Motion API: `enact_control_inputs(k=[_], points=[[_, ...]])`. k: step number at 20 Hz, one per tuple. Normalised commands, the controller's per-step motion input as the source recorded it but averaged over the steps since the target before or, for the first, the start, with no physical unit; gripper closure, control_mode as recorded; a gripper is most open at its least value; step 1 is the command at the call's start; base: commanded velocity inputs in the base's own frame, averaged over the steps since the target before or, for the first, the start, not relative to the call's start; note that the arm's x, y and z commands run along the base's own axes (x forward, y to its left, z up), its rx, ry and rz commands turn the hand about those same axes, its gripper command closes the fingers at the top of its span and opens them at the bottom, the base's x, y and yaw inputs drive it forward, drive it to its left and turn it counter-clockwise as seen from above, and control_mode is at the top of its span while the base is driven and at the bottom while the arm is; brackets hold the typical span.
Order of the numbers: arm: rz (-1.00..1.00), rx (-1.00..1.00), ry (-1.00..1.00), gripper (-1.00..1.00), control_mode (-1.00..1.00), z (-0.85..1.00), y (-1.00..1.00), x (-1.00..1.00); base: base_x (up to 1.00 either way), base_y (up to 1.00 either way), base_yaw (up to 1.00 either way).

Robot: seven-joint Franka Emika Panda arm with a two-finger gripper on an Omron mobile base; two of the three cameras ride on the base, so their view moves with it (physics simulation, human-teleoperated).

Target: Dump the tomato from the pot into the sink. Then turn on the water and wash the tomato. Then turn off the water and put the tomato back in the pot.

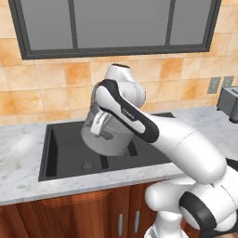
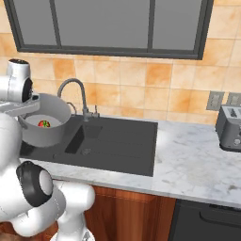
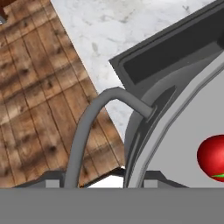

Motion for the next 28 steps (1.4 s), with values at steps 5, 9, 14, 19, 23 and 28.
enact_control_inputs(k=[5,9,14,19,23,28], points=[[0.05,0.07,0.02,1.00,-1.00,0.00,1.00,0.00,0.00,0.00,0.00],[0.06,0.09,0.00,1.00,-1.00,0.00,1.00,0.02,0.00,0.00,0.00],[0.01,0.16,0.00,1.00,-1.00,0.00,0.63,0.62,0.00,0.00,0.00],[0.00,0.21,0.05,1.00,-1.00,-0.04,0.41,0.98,0.00,0.00,0.00],[0.00,0.18,0.05,1.00,-1.00,-0.08,0.30,1.00,0.00,0.00,0.00],[0.00,0.17,0.01,1.00,-1.00,0.01,0.14,0.75,0.00,0.00,0.00]])
